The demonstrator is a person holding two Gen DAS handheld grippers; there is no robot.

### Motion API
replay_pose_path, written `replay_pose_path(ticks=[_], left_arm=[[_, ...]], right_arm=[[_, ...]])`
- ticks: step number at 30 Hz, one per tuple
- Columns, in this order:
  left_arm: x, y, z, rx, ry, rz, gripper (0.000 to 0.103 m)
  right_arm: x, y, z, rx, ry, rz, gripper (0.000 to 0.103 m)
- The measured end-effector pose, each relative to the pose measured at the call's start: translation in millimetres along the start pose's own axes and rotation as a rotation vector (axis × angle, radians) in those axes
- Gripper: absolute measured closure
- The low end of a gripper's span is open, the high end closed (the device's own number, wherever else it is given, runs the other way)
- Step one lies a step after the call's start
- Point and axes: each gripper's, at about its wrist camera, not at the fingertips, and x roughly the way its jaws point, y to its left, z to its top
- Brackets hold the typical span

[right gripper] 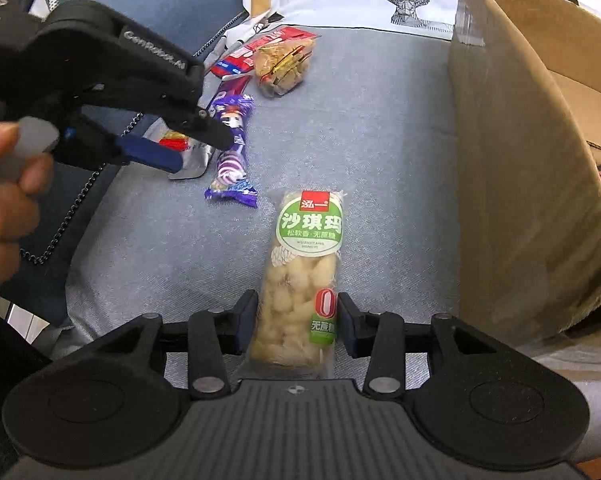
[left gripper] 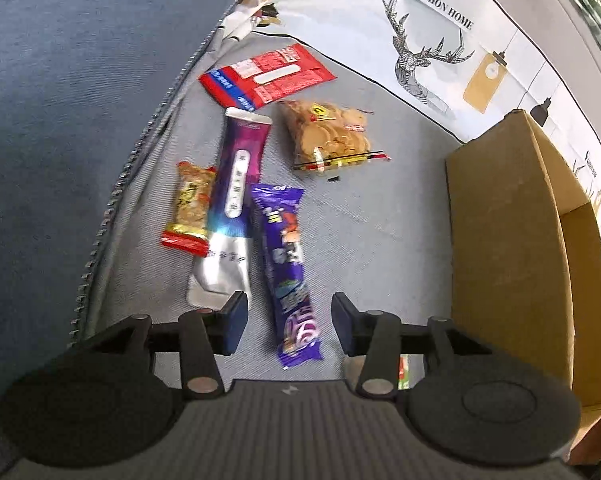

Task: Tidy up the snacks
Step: 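Grasp the clear peanut-candy bag with the right tool while the left tool grasps the purple candy bar, then lift the peanut-candy bag and purple candy bar off the seat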

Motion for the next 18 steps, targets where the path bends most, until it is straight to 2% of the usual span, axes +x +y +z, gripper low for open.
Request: replay_pose_path(ticks=[5, 7, 10, 11, 12, 18], left_arm=[[15.0, -20.4, 2.1, 0.046, -0.001, 0.037, 0.055], [22.4, -24.8, 1.8, 0.075, 0.009, 0.079, 0.058], [32.8, -29.8, 0.3, 0.126, 0.033, 0.136, 0.067], [32.5, -31.1, 0.4, 0.14, 0.029, 0.144, 0.076], [32.0, -30.9, 0.2, 0.15, 0.028, 0.148, 0.08], [22.5, -22.2, -4.5, 0.143, 0.041, 0.116, 0.082]], right_arm=[[-1.9, -5.1, 2.1, 0.019, -0.001, 0.016, 0.059], [-0.8, -5.2, 1.4, 0.019, 0.001, 0.012, 0.059], [-0.5, -3.4, -1.5, 0.009, 0.0, 0.004, 0.059], [-0.8, -2.8, -1.9, 0.004, -0.003, 0.0, 0.059], [-1.0, -2.7, -2.2, 0.0, -0.007, -0.003, 0.059], [-2.6, -1.4, -3.3, -0.008, -0.036, -0.025, 0.065]])
